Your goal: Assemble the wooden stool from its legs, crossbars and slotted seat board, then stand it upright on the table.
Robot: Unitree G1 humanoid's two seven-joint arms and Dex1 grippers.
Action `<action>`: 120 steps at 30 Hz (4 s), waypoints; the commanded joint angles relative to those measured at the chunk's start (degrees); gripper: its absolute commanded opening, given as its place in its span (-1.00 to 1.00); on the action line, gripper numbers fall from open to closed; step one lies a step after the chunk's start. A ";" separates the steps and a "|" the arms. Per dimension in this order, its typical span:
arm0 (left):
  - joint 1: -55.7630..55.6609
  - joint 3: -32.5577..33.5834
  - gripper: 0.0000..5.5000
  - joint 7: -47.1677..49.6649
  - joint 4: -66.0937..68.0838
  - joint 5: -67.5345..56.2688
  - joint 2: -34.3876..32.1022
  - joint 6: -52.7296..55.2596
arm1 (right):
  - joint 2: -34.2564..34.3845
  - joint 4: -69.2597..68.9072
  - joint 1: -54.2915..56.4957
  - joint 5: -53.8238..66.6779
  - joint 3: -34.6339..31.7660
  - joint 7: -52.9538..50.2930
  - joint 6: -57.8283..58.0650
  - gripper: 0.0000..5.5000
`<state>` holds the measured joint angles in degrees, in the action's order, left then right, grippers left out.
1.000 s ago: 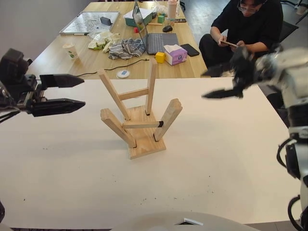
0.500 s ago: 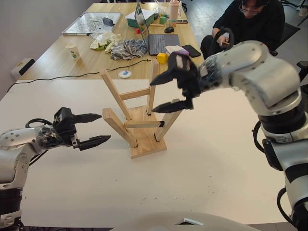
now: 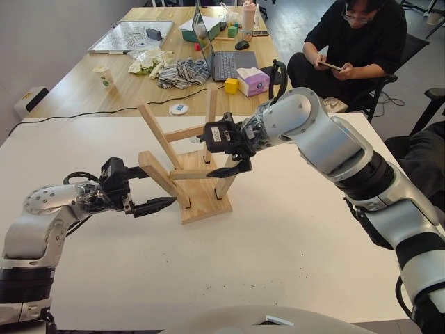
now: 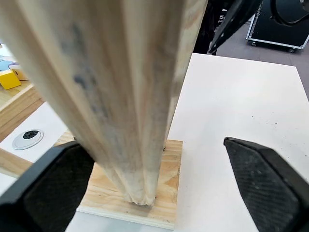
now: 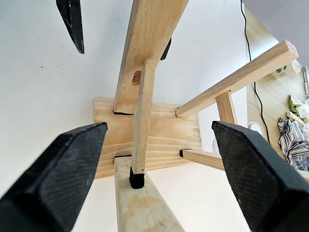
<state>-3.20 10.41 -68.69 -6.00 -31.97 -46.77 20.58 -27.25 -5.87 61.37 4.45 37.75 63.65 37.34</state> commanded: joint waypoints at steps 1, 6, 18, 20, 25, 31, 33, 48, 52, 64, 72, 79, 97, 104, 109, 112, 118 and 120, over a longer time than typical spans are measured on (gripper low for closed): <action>-2.80 -0.47 0.69 -0.43 3.37 1.96 -0.49 -2.23 | -0.26 1.71 -1.84 -0.50 1.22 2.83 0.27 0.46; -5.08 -0.85 0.69 -1.22 6.42 2.91 -0.63 -3.73 | -3.36 1.38 3.05 1.04 -4.22 7.90 -0.81 0.46; -5.94 -0.42 0.69 -1.64 5.14 2.46 -0.93 -4.02 | 5.81 11.07 12.30 -2.75 0.22 12.34 -4.35 0.46; -6.52 -0.48 0.63 -1.76 4.69 2.14 -0.97 -3.65 | 8.32 13.07 12.17 -4.07 2.58 12.35 -4.51 0.47; -7.71 -0.75 0.37 -2.49 4.58 1.96 -1.20 -3.32 | 13.42 19.21 11.90 -7.52 5.75 11.59 -5.69 0.47; -7.89 -0.70 0.03 -3.04 4.22 1.72 -1.48 -2.77 | 15.28 21.18 10.38 -9.87 6.48 11.06 -6.01 0.47; -7.52 -0.68 -0.12 -2.56 2.95 1.41 -1.43 -2.04 | 15.81 21.97 10.09 -10.37 6.47 10.68 -5.86 0.47; -6.79 0.17 -0.26 -2.08 -0.04 0.54 -1.69 1.23 | 18.73 27.80 6.39 -13.91 7.16 8.00 -7.26 0.07; -7.26 0.02 -0.26 -2.30 0.04 0.74 -2.09 1.59 | 19.17 28.80 6.07 -14.88 6.86 7.92 -7.91 -0.19; -7.40 0.14 -0.26 -3.52 1.70 1.36 -2.23 0.44 | 18.62 28.69 4.98 -16.24 7.52 8.49 -9.42 -0.77; -6.46 0.72 -0.26 -4.11 1.33 1.03 -2.28 -0.74 | 17.94 30.51 3.49 -18.38 9.31 8.45 -11.26 -0.77; -4.74 1.33 -0.26 -4.57 -0.63 0.33 -1.90 -1.27 | 18.38 34.52 2.78 -20.44 10.26 6.85 -13.08 -0.77; -7.54 -3.84 -0.26 -4.09 0.90 3.83 0.05 -5.06 | 22.69 39.74 -2.09 -26.84 16.14 6.68 -16.34 -0.78; -18.17 -18.44 -0.27 -5.65 2.75 14.97 1.67 -5.15 | 26.59 39.26 -3.25 -25.99 16.32 9.14 -14.23 -0.78; -19.65 -26.38 -0.27 -8.43 7.41 20.92 1.35 -5.60 | 28.36 35.19 -2.57 -21.27 12.18 12.72 -8.34 -0.79; -19.59 -26.62 -0.27 -8.50 9.59 20.47 1.56 -6.24 | 27.78 34.39 -2.01 -20.69 10.36 13.26 -7.46 -0.81; -20.24 -23.25 -0.27 -8.41 10.94 17.72 0.16 -6.02 | 22.04 32.48 2.72 -19.83 3.73 14.53 -9.27 -0.49; -20.87 -22.95 -0.27 -8.41 11.73 17.93 -0.23 -6.55 | 20.03 30.82 4.22 -19.41 1.77 15.38 -9.78 -0.36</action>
<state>-27.24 -7.81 -76.83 3.75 -18.07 -48.13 13.51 -5.84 27.91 63.85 -17.56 41.21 76.63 29.23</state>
